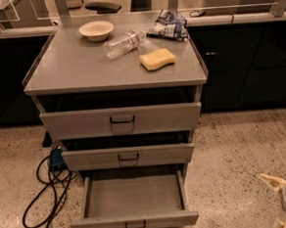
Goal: Close bottom drawer
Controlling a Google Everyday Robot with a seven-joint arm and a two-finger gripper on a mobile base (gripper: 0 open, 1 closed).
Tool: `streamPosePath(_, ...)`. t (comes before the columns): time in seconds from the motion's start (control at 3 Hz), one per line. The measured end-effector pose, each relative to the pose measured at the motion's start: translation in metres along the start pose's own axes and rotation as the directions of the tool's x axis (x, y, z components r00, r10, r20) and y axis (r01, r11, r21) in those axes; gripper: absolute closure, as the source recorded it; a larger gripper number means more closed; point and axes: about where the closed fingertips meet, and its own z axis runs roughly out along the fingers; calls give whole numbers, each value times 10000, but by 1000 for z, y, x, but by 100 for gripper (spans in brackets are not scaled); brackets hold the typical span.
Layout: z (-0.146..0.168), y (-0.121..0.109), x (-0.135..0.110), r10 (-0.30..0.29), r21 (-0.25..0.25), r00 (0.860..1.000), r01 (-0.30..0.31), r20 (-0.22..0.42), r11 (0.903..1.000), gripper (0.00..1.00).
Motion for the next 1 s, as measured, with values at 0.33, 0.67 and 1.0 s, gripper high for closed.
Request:
streamPosePath(0.33,62,25,6,571,-274,9748,-524,2157,9982,0)
streamPosePath(0.67,136,40,4,1085,-886,9296,-824,3521,9927,0)
streamPosePath(1.0,213,44,-6,1483,-2083,9014,-666,4068,9758,0)
